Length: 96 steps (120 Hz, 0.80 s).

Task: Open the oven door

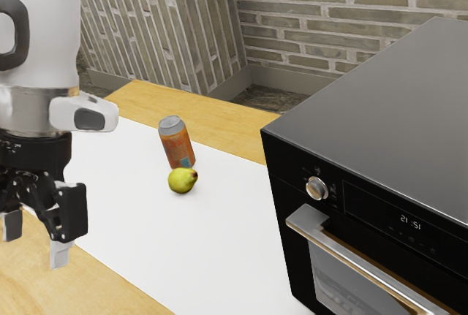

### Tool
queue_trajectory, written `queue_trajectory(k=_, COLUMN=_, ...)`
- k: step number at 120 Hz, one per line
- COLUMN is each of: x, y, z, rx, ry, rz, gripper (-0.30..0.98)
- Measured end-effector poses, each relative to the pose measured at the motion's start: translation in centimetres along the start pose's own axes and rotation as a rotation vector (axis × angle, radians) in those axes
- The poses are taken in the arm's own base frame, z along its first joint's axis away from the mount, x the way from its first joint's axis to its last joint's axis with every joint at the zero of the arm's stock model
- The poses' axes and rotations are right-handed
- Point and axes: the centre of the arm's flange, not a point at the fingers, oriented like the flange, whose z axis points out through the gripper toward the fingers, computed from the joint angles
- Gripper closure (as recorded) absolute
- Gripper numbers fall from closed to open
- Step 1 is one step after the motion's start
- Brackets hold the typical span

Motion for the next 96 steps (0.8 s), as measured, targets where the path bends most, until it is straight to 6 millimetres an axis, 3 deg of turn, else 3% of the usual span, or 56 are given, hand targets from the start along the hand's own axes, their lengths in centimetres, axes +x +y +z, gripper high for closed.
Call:
queue_trajectory(k=12, x=1.6, y=1.4, z=-1.6, rx=-0.073, ry=0.156, rz=-0.048, gripper=0.00)
queue_trajectory(k=22, x=2.3, y=8.1, z=-3.2, rx=-0.058, ry=0.256, rz=0.009, gripper=0.00)
queue_trajectory(k=33, x=-0.6, y=15.7, z=-3.8, rx=-0.043, ry=0.354, rz=0.105, gripper=0.00)
queue_trajectory(k=39, x=-2.5, y=18.1, z=-3.9, rx=-0.068, ry=0.397, rz=0.153, gripper=0.00)
queue_trajectory(k=62, x=-0.2, y=21.2, z=-2.2, rx=-0.235, ry=0.505, rz=0.133, gripper=0.00)
queue_trajectory(k=81, x=0.8, y=21.1, z=-0.5, rx=-0.320, ry=0.578, rz=0.047, gripper=0.00)
queue_trajectory(k=96, x=0.7, y=20.9, z=-0.8, rx=-0.384, ry=0.633, rz=-0.003, gripper=0.00)
